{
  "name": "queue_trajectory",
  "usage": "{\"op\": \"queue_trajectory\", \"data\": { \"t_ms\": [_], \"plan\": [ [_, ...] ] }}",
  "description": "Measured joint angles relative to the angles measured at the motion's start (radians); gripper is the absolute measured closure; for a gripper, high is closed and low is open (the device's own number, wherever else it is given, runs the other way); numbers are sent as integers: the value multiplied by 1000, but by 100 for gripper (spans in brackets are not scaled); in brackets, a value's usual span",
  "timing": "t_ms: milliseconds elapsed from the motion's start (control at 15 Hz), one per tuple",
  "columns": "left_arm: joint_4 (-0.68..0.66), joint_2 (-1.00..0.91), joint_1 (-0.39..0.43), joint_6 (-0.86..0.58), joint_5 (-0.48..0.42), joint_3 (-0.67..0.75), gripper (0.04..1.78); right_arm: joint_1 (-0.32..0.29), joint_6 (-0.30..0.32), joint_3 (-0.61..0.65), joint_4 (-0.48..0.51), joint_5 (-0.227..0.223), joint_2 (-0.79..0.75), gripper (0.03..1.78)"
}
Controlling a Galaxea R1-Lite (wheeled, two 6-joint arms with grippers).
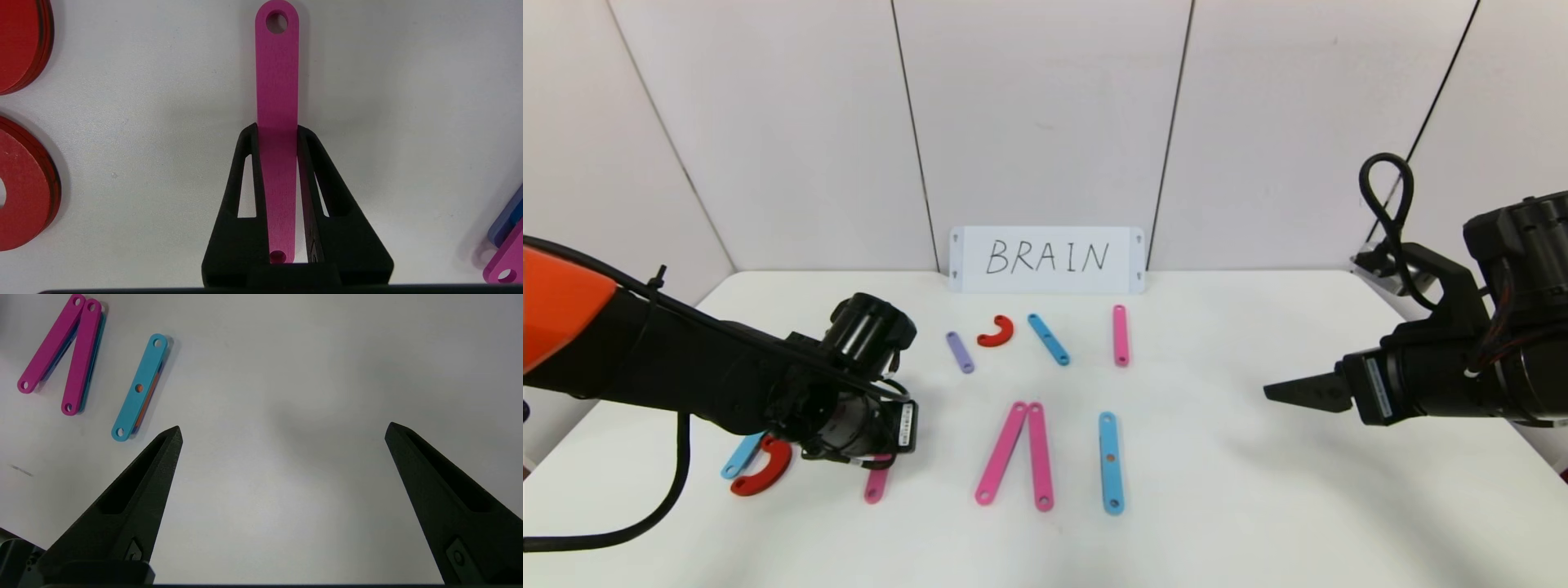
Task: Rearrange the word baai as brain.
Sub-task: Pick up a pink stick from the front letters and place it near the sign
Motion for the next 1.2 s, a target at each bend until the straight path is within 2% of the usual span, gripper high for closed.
{"op": "queue_trajectory", "data": {
  "t_ms": [333,533,933,1200],
  "plan": [
    [4,-21,-1,15,4,-20,155,-1,1,0,0,0,0,7],
    [51,-43,-1,45,4,-95,155,-9,3,0,1,7,0,7],
    [253,-16,1,170,-10,-410,155,-17,9,0,1,10,-10,7],
    [348,75,0,261,-86,-615,155,-20,12,0,1,13,-13,7]
  ]
}}
